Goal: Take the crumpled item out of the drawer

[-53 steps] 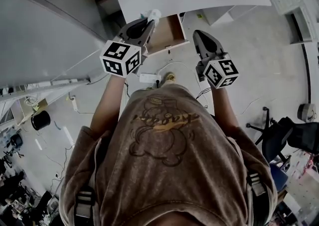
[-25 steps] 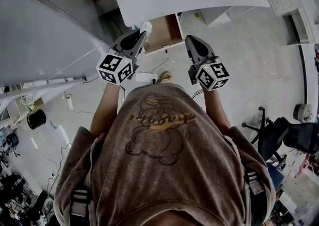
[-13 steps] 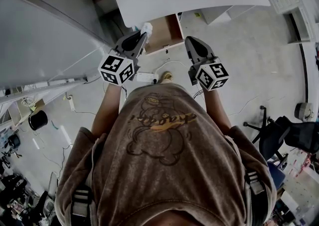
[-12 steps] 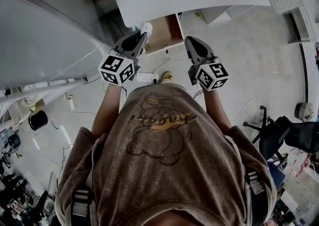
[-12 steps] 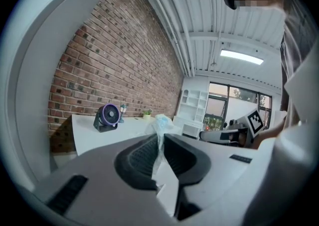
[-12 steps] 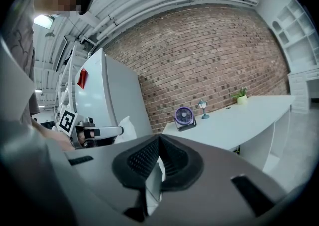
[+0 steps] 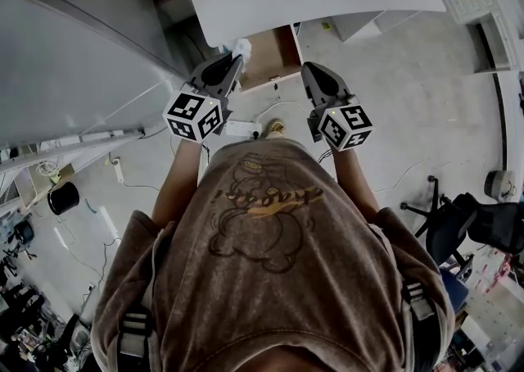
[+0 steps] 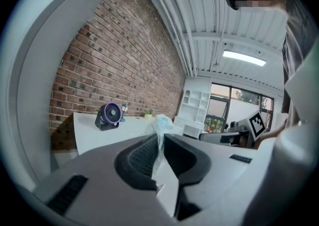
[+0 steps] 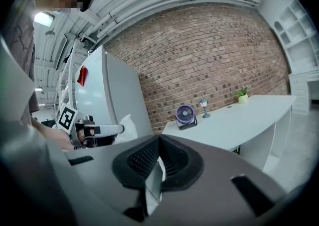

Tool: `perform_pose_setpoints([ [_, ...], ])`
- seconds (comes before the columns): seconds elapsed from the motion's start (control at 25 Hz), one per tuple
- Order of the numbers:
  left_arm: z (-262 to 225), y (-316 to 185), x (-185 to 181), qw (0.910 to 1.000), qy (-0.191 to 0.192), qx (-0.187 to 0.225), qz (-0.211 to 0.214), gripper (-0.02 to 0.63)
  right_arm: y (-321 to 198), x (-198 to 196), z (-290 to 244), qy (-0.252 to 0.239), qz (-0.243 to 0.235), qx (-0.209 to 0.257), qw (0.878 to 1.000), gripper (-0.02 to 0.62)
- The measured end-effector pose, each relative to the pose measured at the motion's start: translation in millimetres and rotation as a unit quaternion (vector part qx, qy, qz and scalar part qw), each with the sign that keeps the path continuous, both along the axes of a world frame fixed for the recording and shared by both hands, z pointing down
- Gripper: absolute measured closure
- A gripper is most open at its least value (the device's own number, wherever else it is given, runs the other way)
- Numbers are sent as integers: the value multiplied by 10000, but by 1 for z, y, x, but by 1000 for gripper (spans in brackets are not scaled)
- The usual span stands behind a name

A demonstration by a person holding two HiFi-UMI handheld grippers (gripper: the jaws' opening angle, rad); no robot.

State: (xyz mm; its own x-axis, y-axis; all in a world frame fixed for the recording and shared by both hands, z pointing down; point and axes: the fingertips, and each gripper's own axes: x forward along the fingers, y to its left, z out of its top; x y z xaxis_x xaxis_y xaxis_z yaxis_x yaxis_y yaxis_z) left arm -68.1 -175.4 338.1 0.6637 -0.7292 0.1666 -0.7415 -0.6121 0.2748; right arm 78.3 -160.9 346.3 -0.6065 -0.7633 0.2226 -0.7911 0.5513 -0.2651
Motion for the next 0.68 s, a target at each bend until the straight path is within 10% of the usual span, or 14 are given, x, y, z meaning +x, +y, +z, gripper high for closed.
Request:
perform_pose_setpoints([
  [0.68, 6, 0, 2, 9998, 104, -195, -18, 561, -3, -5, 3, 23, 86, -33, 10000, 600],
])
